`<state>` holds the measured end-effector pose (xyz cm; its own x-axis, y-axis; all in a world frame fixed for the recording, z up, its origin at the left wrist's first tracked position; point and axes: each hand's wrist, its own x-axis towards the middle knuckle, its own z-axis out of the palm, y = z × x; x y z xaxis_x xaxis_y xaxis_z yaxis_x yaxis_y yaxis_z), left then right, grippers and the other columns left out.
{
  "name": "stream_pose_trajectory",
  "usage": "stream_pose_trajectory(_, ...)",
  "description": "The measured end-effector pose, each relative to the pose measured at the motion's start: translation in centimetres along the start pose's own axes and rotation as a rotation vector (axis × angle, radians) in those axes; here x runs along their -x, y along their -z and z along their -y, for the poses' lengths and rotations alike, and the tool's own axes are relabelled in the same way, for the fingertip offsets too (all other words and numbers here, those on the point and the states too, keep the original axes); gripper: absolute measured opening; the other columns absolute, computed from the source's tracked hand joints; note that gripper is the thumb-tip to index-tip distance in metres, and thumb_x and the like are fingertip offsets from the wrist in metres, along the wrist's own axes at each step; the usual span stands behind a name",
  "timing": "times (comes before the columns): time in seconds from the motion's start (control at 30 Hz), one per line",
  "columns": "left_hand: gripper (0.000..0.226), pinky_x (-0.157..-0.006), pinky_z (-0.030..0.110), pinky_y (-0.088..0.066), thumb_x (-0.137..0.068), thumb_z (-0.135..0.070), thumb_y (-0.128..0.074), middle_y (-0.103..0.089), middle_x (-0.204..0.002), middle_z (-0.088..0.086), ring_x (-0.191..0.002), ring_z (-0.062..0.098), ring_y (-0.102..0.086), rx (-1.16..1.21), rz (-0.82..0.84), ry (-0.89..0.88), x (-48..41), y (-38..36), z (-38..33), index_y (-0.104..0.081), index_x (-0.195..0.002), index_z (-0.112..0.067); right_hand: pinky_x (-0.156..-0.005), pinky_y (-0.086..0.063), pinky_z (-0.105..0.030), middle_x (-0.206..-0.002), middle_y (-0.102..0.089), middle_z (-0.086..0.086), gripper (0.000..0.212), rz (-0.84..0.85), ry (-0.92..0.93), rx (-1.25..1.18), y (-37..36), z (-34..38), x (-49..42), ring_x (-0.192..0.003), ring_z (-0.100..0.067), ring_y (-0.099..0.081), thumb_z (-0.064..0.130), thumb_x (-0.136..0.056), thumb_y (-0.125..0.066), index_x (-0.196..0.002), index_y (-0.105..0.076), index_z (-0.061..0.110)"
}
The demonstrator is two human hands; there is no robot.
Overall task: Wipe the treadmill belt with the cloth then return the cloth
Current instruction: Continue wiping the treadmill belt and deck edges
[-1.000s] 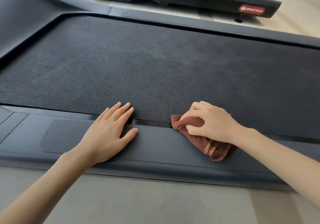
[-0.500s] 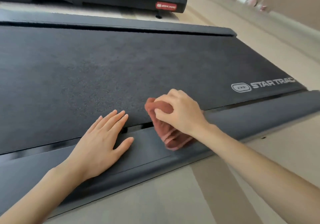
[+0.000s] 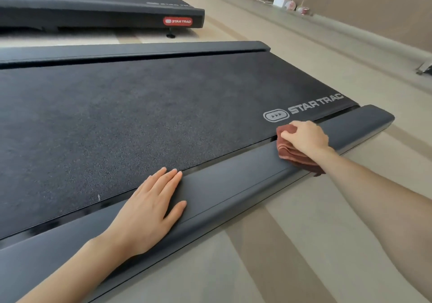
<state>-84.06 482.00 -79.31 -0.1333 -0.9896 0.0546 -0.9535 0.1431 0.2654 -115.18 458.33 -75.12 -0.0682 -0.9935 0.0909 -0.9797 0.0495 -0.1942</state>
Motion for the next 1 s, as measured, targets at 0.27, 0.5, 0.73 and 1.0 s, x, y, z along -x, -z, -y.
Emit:
stream_pose_trajectory(0.27,0.083,-0.115,0.024,0.005,-0.078,-0.062,0.010,-0.009,-0.156,-0.009,-0.144,0.009,0.003,-0.033,0.023,-0.117,-4.9,-1.1,-4.3,-0.006,-0.149,-0.022,-0.074,-0.038,-0.032,-0.102,-0.058,-0.005,0.029,-0.223,0.099,-0.304,1.7,-3.1,1.2,-0.100,-0.030,-0.055,0.043,-0.082,-0.058,-0.107,-0.064,0.031)
stream_pose_trajectory(0.5,0.082,-0.116,0.031,0.004,-0.078,-0.061,0.013,-0.002,-0.157,-0.005,-0.144,0.012,0.003,-0.110,0.046,-0.161,-10.6,-3.1,-10.4,-0.002,-0.149,-0.024,-0.072,-0.041,-0.029,-0.090,-0.050,0.006,0.028,-0.125,0.475,-0.294,-0.2,-3.9,3.9,-0.095,-0.015,-0.048,0.042,-0.080,-0.060,-0.107,-0.064,0.034)
stream_pose_trajectory(0.73,0.085,-0.117,0.035,0.002,-0.076,-0.064,0.013,-0.006,-0.157,-0.007,-0.144,0.014,0.003,-0.139,0.098,-0.157,-13.1,-3.8,-14.2,-0.009,-0.149,-0.026,-0.077,-0.045,-0.035,-0.100,-0.053,-0.007,0.033,-0.156,0.179,-0.204,0.6,-12.3,-0.7,-0.102,-0.031,-0.050,0.040,-0.085,-0.057,-0.115,-0.062,0.027)
stream_pose_trajectory(1.0,0.061,-0.116,0.026,-0.003,-0.093,-0.056,-0.009,-0.009,-0.155,-0.013,-0.143,0.009,0.001,-0.199,0.183,-0.413,-18.2,-5.0,-23.8,-0.007,-0.149,-0.030,-0.080,-0.046,-0.038,-0.097,-0.055,-0.009,0.032,-0.122,-0.139,-0.148,5.3,-31.2,1.8,-0.101,-0.033,-0.053,0.039,-0.084,-0.058,-0.112,-0.065,0.025)
